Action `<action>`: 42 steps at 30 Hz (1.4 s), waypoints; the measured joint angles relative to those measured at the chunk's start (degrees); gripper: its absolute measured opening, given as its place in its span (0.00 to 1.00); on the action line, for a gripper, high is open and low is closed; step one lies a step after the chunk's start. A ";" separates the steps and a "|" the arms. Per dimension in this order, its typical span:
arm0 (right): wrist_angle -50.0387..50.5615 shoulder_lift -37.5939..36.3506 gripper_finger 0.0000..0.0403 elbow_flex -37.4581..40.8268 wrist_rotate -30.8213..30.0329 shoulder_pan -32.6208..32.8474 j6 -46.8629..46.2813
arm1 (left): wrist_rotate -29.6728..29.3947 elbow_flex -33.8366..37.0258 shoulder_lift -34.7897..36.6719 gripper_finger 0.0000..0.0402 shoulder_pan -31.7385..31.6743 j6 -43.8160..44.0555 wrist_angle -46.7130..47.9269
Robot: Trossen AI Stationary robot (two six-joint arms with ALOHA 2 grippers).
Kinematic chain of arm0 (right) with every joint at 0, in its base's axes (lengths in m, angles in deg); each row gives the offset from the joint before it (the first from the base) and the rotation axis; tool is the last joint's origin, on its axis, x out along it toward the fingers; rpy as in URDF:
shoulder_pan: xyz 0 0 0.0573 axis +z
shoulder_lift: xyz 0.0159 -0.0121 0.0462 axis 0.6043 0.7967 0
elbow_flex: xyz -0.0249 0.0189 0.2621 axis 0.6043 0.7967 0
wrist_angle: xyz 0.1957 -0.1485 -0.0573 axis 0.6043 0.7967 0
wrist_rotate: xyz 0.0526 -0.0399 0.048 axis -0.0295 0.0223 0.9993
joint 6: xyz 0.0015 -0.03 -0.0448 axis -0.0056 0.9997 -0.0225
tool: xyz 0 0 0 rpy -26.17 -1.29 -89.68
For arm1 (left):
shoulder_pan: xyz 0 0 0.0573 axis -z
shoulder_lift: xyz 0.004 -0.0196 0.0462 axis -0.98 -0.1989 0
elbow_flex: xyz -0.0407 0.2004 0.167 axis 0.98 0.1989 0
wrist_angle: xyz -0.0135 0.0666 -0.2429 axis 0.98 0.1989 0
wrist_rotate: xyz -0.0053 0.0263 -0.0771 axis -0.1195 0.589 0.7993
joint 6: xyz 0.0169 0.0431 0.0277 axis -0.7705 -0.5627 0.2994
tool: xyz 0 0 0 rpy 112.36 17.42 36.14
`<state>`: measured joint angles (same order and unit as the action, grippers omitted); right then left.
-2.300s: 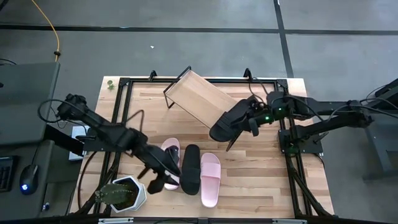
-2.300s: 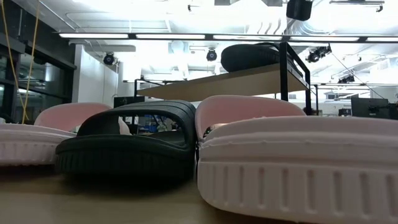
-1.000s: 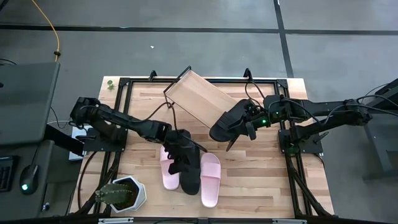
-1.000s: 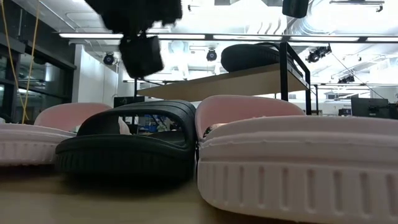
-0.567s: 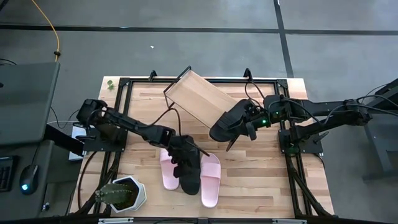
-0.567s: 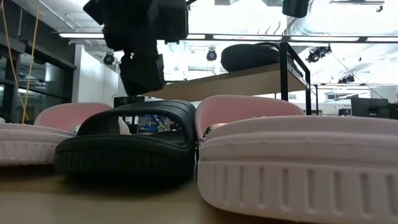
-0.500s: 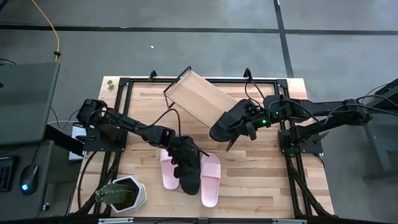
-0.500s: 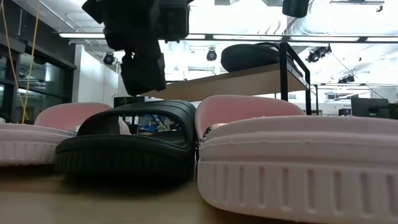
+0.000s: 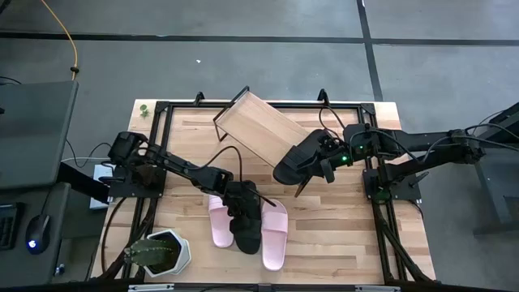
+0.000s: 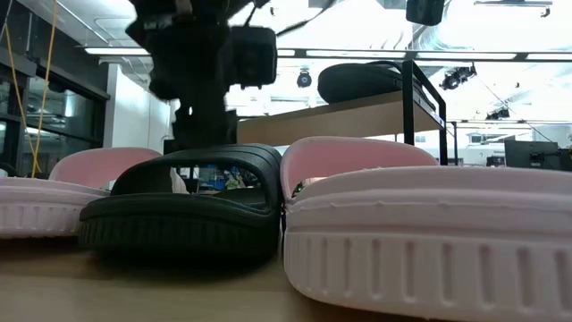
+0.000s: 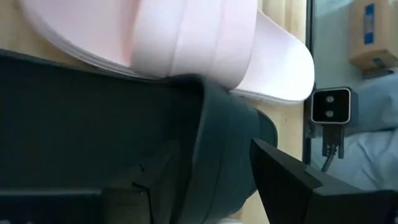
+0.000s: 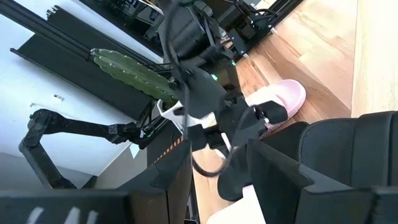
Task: Pick and place slides into the shelf
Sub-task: Put the black slide on the shelf
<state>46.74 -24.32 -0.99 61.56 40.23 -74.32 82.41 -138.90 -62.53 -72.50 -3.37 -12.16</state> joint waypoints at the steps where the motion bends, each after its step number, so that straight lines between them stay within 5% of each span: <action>1: -0.04 -0.02 0.36 0.00 0.00 0.00 -0.01 | 1.12 0.09 -0.64 0.45 0.00 0.07 0.22; 10: -0.11 -0.02 0.36 0.00 0.11 0.00 -0.01 | 9.40 0.09 -3.61 0.45 -0.07 0.91 -5.16; 24: -0.07 0.00 0.36 0.00 0.09 0.00 -0.01 | 11.33 0.04 -3.56 0.44 0.44 2.45 -5.58; 37: -0.07 0.00 0.36 0.00 0.04 0.00 -0.01 | 10.68 0.04 -3.54 0.03 0.46 2.51 -5.50; 42: -0.07 -0.02 0.36 0.00 0.02 0.02 0.27 | 10.73 0.04 -3.54 0.07 0.46 2.52 -5.50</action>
<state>46.67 -24.34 -0.99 61.58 40.25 -74.04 93.14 -138.85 -66.08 -72.05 -0.85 -17.66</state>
